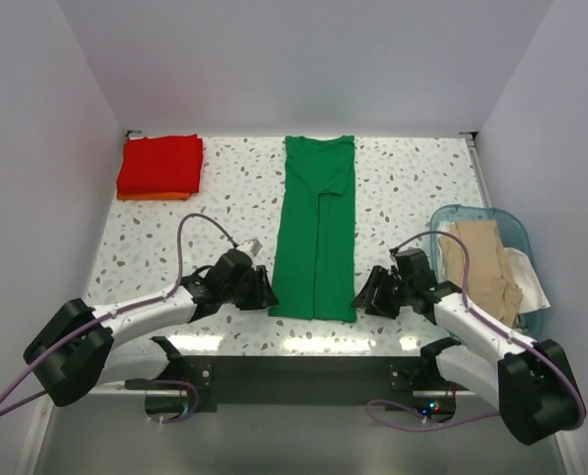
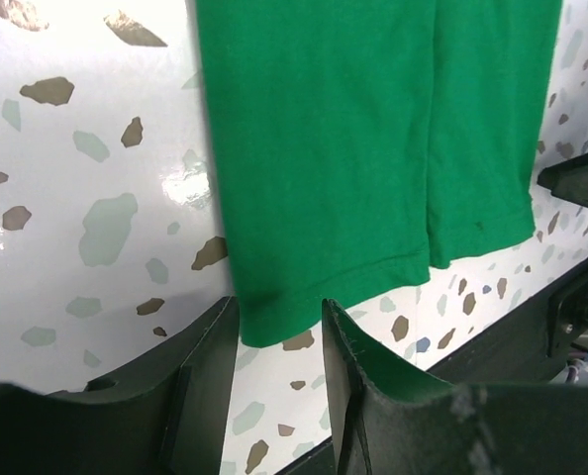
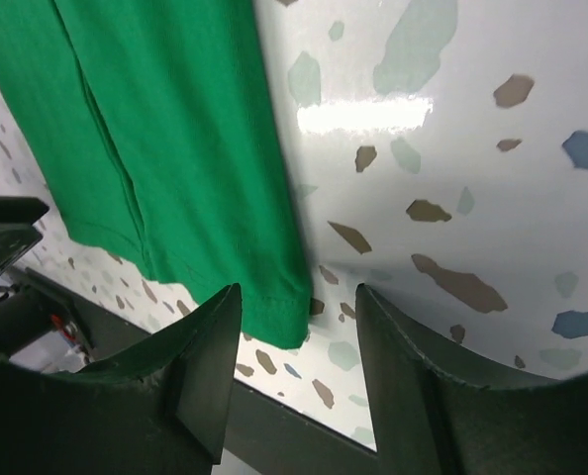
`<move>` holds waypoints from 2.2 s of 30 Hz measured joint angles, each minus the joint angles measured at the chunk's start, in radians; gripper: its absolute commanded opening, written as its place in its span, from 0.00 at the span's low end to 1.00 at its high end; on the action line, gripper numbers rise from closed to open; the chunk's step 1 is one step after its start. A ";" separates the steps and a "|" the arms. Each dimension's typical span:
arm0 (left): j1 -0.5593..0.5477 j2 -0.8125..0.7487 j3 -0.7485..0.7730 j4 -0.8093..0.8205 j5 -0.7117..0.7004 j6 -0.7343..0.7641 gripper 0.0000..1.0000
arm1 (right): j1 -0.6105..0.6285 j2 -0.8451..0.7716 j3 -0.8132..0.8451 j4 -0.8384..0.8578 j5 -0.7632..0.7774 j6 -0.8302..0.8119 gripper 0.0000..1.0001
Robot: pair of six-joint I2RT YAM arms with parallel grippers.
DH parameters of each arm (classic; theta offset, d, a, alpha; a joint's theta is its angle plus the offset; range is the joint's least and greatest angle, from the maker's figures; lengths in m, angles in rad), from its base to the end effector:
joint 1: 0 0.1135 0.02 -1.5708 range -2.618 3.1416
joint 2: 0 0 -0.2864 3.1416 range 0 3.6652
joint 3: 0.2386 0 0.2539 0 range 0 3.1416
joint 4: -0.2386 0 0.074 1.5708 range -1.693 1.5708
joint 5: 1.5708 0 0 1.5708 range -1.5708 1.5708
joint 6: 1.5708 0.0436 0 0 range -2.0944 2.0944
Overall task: Fold and stack the t-shirts
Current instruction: Fold the tshirt
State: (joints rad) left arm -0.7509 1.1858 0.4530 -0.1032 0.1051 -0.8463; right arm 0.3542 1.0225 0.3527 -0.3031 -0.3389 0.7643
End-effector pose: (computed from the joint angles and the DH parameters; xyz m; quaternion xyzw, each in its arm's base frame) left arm 0.1538 -0.1498 0.1714 -0.0256 0.9318 -0.2912 0.2151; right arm 0.1508 0.0712 0.1566 0.1432 0.9323 0.2906 0.1606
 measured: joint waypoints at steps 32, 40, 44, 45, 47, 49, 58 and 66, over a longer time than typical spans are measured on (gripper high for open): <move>-0.032 0.071 -0.063 0.093 0.048 -0.032 0.00 | 0.001 0.099 -0.097 0.140 -0.211 0.072 0.06; -0.085 0.007 -0.105 0.077 0.059 -0.071 0.00 | 0.010 -0.061 -0.140 0.021 -0.200 0.027 0.00; -0.116 -0.049 -0.107 0.027 0.060 -0.079 0.00 | 0.038 -0.184 -0.141 -0.111 -0.169 0.000 0.01; -0.116 -0.061 -0.105 0.016 0.060 -0.078 0.00 | 0.040 -0.209 -0.133 -0.146 -0.155 -0.006 0.01; -0.116 -0.066 -0.085 -0.007 0.055 -0.076 0.00 | 0.042 -0.233 -0.093 -0.205 -0.124 -0.021 0.01; -0.115 -0.056 -0.034 -0.042 0.042 -0.065 0.00 | 0.044 -0.216 -0.026 -0.239 -0.093 -0.042 0.01; -0.038 0.122 0.237 -0.040 0.015 0.000 0.00 | 0.045 0.061 0.309 -0.172 0.022 -0.100 0.00; 0.078 0.338 0.375 -0.015 0.016 0.002 0.00 | 0.045 0.346 0.471 -0.068 0.115 -0.103 0.00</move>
State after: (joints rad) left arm -0.6731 1.5238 0.8284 -0.1184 0.1215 -0.8440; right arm 0.3992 1.3685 0.8234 -0.3706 -0.2241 0.6617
